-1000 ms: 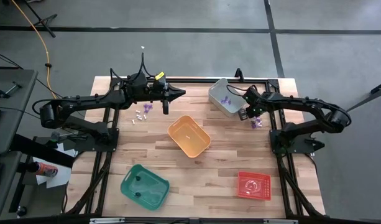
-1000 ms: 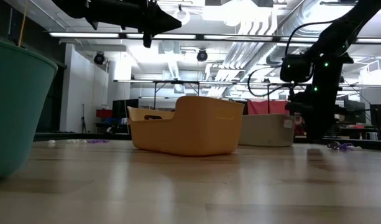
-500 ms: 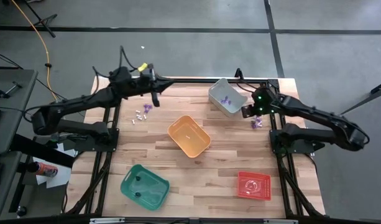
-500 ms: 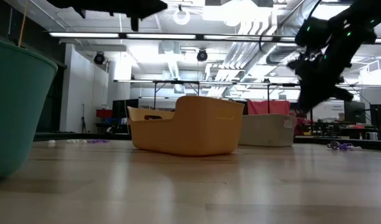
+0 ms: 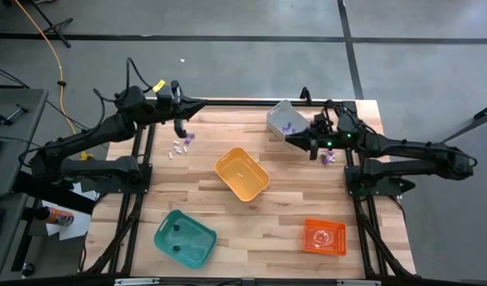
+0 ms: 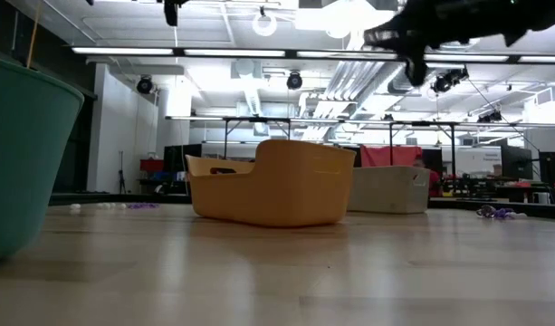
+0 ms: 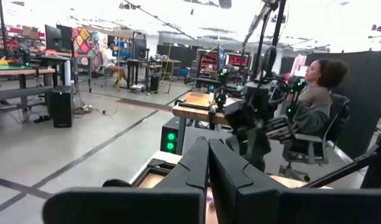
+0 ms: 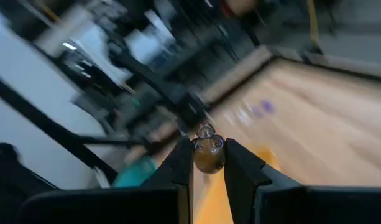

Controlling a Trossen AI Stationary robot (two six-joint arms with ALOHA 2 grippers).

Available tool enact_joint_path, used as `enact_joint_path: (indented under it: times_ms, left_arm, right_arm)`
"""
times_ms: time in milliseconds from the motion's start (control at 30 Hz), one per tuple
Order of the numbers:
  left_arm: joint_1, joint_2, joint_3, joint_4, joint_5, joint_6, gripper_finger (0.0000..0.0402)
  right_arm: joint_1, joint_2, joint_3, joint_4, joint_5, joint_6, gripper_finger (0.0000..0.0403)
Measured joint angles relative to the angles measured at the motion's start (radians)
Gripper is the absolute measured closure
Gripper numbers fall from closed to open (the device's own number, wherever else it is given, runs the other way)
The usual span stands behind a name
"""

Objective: Sort Halloween decoration
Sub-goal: Put the black skull toy into the green bin

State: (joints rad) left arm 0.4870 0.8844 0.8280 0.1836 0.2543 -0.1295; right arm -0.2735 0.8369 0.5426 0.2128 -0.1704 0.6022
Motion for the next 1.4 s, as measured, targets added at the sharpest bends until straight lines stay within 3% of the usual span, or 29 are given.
enact_joint_path:
  times_ms: [100,233,533,733,1400]
  left_arm:
    - [-0.004,0.000,0.000,0.000,0.000,-0.010,0.0401]
    - [-0.014,0.016,0.000,0.001,0.000,-0.026,0.0401]
    - [-0.110,0.074,0.000,-0.002,0.000,-0.026,0.0401]
    - [-0.151,0.103,0.000,0.000,-0.026,-0.025,0.0401]
    - [-0.162,0.105,0.000,0.001,-0.057,-0.022,0.0401]
  right_arm:
    - [0.034,0.062,0.005,0.166,0.014,-0.036,0.0361]
    - [0.057,0.160,0.099,0.187,0.038,-0.135,0.0361]
    - [0.054,0.387,0.436,0.059,-0.015,-0.458,0.0361]
    - [0.035,0.481,0.580,-0.084,-0.087,-0.533,0.0361]
    - [0.025,0.498,0.589,-0.084,-0.121,-0.517,0.0361]
